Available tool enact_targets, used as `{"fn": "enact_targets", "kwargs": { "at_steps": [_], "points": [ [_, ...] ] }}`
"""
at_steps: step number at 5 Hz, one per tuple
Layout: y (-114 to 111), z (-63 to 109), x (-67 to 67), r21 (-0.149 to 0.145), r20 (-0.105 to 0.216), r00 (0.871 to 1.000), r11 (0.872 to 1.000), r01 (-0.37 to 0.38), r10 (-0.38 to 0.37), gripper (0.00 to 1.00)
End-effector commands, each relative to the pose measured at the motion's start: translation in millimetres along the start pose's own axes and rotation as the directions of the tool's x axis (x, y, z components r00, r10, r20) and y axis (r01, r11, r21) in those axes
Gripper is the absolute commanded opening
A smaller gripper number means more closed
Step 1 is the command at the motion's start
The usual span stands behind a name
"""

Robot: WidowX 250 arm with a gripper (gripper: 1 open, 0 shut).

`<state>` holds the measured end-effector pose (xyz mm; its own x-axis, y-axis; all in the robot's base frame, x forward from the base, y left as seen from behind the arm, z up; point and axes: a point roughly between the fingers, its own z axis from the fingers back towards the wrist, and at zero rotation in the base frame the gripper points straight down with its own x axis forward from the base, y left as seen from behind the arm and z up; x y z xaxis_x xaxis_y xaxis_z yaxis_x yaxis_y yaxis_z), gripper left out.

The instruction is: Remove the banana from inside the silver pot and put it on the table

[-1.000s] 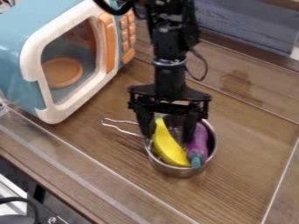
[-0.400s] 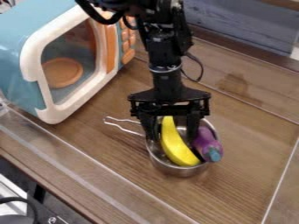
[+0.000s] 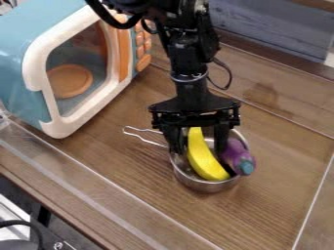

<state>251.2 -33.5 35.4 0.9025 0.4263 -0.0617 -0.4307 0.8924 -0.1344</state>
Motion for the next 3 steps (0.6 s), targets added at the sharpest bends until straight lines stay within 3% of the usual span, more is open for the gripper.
{"fn": "enact_targets", "kwargs": {
  "at_steps": [1, 3],
  "points": [
    [4, -21.4, -6.5, 0.035, -0.025, 0.999, 0.999, -0.029, 0.030, 1.00],
    [8, -36.1, -9.9, 0.059, -0.015, 0.998, 0.997, -0.054, 0.055, 1.00]
  ]
}}
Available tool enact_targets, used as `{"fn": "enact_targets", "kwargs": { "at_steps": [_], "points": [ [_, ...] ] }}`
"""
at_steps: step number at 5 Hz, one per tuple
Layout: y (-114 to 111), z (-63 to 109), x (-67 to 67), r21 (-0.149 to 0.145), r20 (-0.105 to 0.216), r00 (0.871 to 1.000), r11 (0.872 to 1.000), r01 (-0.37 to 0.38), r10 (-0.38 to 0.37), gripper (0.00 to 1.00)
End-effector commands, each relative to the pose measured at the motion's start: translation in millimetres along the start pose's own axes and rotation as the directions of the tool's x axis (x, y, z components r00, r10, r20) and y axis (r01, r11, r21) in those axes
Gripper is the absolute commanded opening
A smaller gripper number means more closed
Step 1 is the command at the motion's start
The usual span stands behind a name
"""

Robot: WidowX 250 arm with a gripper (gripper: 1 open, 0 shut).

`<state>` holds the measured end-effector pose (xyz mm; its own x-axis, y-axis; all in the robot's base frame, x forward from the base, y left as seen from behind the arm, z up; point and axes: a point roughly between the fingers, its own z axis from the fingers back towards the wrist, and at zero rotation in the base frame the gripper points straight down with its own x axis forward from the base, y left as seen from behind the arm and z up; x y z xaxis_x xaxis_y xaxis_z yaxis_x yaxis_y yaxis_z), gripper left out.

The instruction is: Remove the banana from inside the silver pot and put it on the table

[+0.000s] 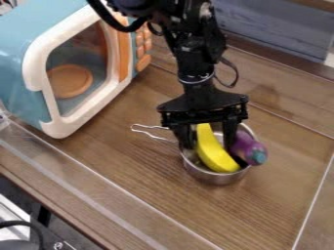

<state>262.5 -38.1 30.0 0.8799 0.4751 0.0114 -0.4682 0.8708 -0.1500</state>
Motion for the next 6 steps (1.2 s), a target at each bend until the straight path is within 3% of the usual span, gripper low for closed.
{"fn": "enact_targets", "kwargs": {
  "at_steps": [1, 6],
  "points": [
    [21, -34.8, -22.4, 0.096, -0.089, 0.996, 0.995, -0.011, 0.019, 1.00],
    [40, -56.5, -38.9, 0.213, -0.102, 0.993, 0.977, -0.031, 0.054, 1.00]
  ]
}}
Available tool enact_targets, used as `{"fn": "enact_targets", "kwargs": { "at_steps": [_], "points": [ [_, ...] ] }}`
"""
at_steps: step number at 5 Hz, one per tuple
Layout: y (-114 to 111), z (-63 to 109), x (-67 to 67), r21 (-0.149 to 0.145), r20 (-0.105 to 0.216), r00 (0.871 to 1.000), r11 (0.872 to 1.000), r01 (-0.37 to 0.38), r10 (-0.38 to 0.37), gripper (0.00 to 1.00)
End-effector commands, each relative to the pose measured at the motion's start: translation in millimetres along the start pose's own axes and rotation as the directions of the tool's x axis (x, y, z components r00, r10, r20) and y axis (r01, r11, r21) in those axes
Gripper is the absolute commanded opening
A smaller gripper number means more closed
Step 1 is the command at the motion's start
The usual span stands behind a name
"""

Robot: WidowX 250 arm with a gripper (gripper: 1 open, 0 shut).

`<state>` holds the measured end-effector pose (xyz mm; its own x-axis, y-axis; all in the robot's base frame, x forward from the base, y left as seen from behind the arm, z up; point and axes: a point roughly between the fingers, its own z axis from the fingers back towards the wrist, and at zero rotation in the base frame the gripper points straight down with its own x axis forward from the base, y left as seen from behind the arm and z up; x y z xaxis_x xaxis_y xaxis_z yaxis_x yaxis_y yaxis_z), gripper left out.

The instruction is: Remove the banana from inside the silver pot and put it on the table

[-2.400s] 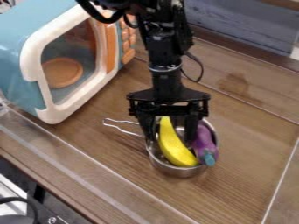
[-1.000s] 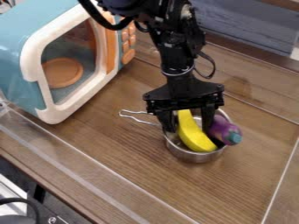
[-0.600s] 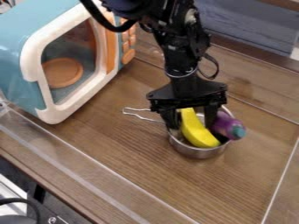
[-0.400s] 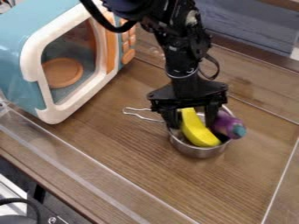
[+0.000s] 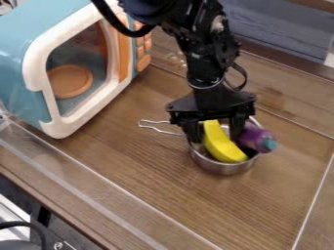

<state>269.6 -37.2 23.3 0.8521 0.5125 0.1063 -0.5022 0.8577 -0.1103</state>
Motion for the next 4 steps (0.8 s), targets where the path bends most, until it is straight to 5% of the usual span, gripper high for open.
{"fn": "enact_targets", "kwargs": {
  "at_steps": [1, 3, 4],
  "points": [
    [47, -48.1, -53.6, 0.200, -0.210, 0.978, 0.979, 0.026, 0.017, 1.00],
    [59, -48.9, -62.5, 0.254, -0.228, 0.974, 0.966, 0.043, 0.016, 1.00],
    [57, -44.6, -65.1, 0.263, -0.238, 0.971, 0.963, 0.056, 0.008, 0.00]
  ]
}}
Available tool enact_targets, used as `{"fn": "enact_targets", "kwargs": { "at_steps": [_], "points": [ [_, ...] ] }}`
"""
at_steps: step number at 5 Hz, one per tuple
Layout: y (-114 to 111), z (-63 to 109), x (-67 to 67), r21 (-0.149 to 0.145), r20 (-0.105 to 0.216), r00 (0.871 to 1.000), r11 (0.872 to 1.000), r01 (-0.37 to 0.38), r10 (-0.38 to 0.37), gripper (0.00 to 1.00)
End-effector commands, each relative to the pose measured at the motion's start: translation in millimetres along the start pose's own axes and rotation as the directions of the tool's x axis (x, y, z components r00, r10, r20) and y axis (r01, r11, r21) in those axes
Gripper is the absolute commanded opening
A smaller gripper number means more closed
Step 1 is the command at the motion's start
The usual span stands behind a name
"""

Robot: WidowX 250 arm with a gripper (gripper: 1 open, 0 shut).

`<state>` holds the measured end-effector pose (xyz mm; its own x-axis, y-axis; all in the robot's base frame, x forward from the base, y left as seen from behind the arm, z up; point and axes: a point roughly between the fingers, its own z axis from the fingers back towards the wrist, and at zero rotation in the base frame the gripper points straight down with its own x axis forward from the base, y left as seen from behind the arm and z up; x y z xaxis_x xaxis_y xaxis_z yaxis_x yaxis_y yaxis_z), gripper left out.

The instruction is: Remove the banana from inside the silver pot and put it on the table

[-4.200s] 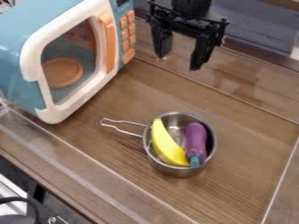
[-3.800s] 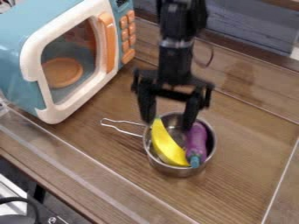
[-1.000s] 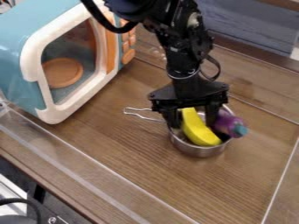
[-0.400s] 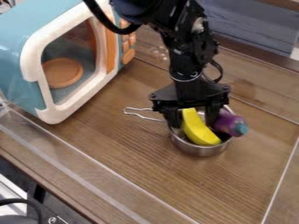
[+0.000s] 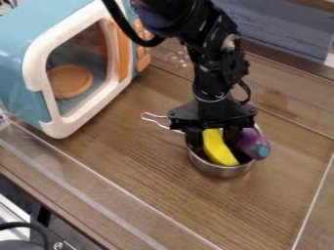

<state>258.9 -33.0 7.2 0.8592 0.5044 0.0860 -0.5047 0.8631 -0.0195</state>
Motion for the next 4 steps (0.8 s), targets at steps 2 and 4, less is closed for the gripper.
{"fn": "enact_targets", "kwargs": {
  "at_steps": [2, 4],
  "points": [
    [42, -6.7, -61.1, 0.188, -0.245, 0.966, 0.974, 0.126, -0.078, 0.00],
    [34, 22.3, -60.9, 0.172, -0.271, 0.952, 0.967, 0.190, -0.139, 0.00]
  ]
}}
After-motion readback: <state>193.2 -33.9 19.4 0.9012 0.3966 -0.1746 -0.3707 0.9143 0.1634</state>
